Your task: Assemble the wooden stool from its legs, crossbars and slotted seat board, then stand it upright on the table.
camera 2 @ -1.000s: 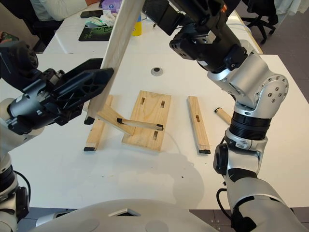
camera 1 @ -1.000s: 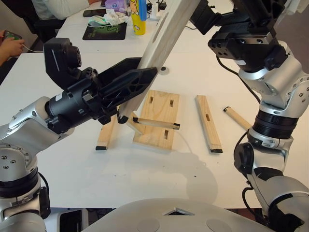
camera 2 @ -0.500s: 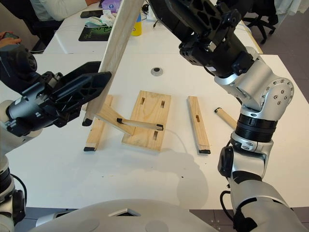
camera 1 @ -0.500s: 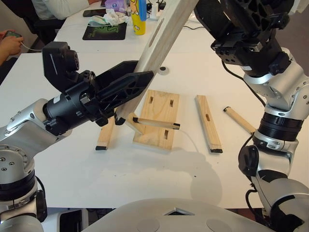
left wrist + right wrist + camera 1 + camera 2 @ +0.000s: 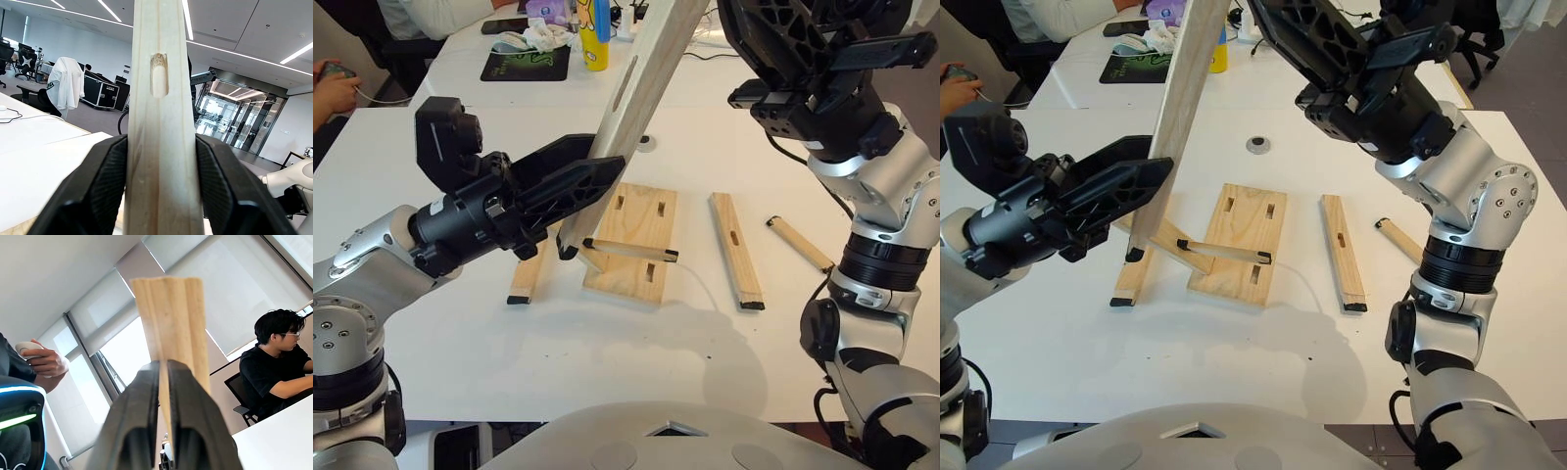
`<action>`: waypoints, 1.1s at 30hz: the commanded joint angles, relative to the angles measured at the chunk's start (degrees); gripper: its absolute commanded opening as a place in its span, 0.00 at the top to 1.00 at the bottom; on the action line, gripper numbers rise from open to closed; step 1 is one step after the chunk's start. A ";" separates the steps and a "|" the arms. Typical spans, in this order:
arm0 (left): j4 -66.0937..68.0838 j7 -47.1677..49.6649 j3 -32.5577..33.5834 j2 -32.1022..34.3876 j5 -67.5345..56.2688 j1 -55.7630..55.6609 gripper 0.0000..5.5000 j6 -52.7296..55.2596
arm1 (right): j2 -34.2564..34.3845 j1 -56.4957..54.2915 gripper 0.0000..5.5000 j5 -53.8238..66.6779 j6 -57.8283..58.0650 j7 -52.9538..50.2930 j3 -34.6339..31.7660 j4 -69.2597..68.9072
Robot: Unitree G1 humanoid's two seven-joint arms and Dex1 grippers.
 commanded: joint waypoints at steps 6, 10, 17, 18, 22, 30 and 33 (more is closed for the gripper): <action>0.16 0.49 0.27 0.42 0.02 -0.27 0.63 -0.86 | -1.71 -2.83 0.67 -0.04 -0.95 -0.98 1.90 1.01; 0.02 0.65 0.16 0.49 -0.12 -0.24 0.63 -0.88 | -1.16 -3.36 0.55 0.06 -0.78 -0.52 2.09 0.42; -0.54 1.11 -0.07 0.21 -0.40 -0.12 0.63 -1.14 | -1.01 -3.46 0.48 -0.03 -1.54 -1.05 3.14 -0.13; -0.72 1.10 -0.22 0.22 -0.32 0.01 0.63 -1.11 | -0.92 -3.55 0.48 -0.08 -1.78 -1.23 3.41 -0.04; -1.07 1.08 -0.67 0.36 -0.62 -0.18 0.63 -1.12 | -1.32 -3.79 0.48 -0.46 -2.17 -0.93 4.15 0.44; -1.50 1.09 -1.12 0.53 -0.76 -0.10 0.63 -1.25 | -1.46 -4.35 0.48 -1.98 -2.49 -0.21 5.17 1.10; -1.42 0.99 -1.16 0.57 -0.56 0.02 0.63 -1.24 | -1.57 -4.51 0.53 -2.06 -2.32 0.26 5.13 1.49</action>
